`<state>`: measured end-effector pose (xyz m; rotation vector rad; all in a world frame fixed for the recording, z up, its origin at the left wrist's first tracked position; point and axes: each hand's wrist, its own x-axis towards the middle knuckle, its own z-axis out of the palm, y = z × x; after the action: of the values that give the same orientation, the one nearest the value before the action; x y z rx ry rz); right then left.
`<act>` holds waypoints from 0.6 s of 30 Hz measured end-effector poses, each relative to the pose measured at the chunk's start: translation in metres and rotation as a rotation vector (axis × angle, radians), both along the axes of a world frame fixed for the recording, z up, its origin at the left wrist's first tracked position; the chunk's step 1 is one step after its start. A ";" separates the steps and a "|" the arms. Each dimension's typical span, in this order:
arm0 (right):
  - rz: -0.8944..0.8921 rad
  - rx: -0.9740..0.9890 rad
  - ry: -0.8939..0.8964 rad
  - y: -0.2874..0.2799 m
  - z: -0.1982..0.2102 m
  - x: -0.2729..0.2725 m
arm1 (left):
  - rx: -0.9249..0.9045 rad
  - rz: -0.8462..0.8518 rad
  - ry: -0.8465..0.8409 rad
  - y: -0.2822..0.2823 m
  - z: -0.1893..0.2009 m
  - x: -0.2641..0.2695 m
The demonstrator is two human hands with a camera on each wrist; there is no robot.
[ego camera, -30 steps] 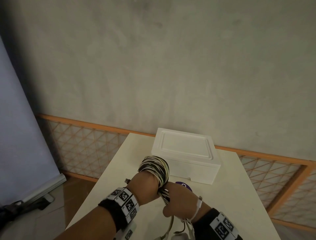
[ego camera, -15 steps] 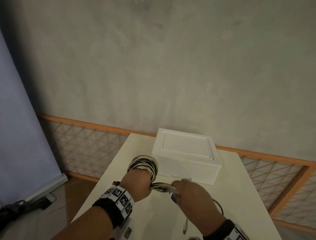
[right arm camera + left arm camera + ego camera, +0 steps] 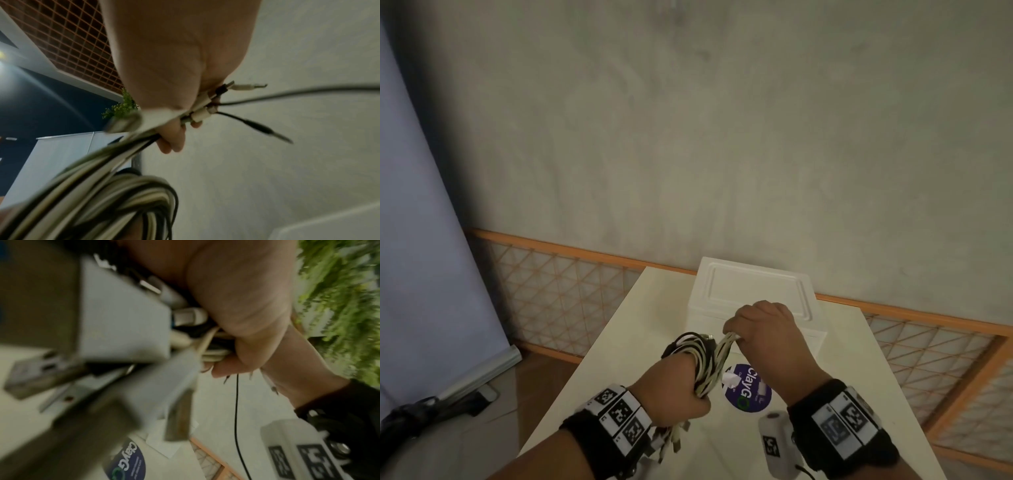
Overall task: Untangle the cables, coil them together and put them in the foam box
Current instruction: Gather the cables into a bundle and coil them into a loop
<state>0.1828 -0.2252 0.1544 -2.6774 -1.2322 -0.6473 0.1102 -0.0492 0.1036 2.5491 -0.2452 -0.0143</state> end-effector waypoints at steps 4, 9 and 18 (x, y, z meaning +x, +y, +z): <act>-0.096 -0.154 0.143 -0.004 -0.003 -0.013 | 0.045 0.217 0.022 0.010 -0.017 0.004; 0.122 -0.196 -0.027 0.026 -0.025 -0.065 | 0.343 0.239 -0.058 0.016 -0.026 0.009; -0.327 -0.118 0.250 0.047 -0.102 -0.042 | 0.561 0.142 -0.127 0.000 -0.016 0.000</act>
<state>0.1407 -0.1780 0.0527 -2.9748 -0.8019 -0.2651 0.1105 -0.0488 0.0871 3.1257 -0.1170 0.1538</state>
